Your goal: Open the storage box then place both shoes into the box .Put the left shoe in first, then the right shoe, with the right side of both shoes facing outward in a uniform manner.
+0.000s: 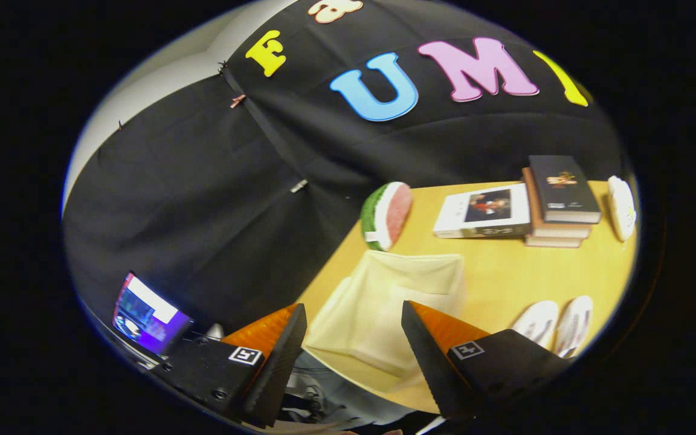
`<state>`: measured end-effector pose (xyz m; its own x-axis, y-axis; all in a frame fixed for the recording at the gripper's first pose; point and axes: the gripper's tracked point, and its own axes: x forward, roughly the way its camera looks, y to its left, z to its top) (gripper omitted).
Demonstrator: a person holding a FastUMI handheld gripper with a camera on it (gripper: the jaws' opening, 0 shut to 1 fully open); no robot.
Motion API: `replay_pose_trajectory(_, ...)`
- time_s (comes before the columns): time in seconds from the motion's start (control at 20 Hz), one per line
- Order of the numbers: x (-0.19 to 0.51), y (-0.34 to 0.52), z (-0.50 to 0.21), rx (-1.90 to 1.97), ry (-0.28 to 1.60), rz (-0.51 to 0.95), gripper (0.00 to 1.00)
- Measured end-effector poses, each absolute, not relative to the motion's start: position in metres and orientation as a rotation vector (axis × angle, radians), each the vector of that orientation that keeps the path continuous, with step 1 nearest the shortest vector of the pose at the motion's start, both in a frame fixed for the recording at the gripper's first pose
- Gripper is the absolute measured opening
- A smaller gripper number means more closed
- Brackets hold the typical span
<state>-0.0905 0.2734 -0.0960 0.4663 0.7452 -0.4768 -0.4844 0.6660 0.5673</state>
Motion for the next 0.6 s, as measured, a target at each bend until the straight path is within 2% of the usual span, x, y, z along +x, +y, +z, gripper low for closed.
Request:
replay_pose_trajectory(0.3, -0.104, 0.156, -0.205, 0.238, 0.928, 0.536, 0.95)
replay_pose_trajectory(0.35, -0.108, 0.143, -0.223, 0.209, 0.951, 0.509, 0.9)
replay_pose_trajectory(0.6, -0.11, 0.109, -0.294, 0.095, 1.043, 0.413, 0.83)
